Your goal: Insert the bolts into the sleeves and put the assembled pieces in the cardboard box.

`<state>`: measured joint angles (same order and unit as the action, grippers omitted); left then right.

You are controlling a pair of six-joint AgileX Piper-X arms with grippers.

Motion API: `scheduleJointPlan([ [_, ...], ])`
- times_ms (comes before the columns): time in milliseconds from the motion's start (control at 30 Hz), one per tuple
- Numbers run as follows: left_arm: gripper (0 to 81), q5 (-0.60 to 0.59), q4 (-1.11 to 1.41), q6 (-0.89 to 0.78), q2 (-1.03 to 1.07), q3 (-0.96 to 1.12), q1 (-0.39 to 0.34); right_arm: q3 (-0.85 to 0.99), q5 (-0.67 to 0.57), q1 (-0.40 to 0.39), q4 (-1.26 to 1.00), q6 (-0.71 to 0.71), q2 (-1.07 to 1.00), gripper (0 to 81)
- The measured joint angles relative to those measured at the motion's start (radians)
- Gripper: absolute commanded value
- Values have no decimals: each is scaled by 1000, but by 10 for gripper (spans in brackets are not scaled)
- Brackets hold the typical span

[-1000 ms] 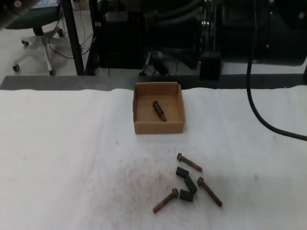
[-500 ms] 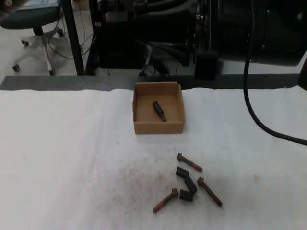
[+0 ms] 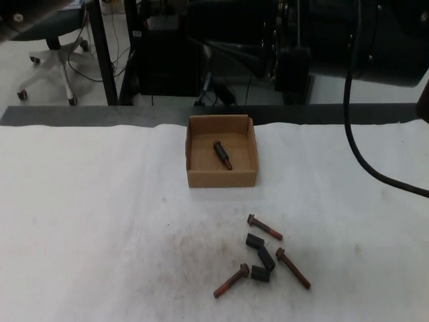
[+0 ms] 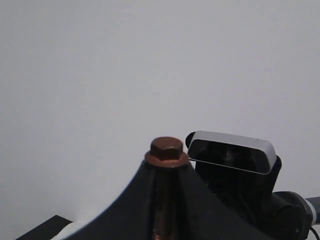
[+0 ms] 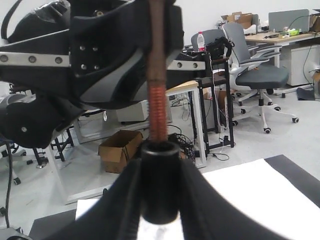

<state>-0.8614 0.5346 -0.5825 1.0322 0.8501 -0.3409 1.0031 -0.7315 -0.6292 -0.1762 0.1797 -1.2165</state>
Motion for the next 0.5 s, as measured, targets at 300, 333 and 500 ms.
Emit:
scheduleJointPlan([
  [300, 2, 1, -10, 15, 7, 2, 1, 0, 0, 0, -3, 8, 0, 8],
  [333, 2, 1, -10, 15, 9, 3, 1, 0, 0, 0, -3, 8, 0, 8],
  [500, 2, 1, -11, 21, 26, 3, -5, -4, 0, -4, 2, 9, 0, 8],
])
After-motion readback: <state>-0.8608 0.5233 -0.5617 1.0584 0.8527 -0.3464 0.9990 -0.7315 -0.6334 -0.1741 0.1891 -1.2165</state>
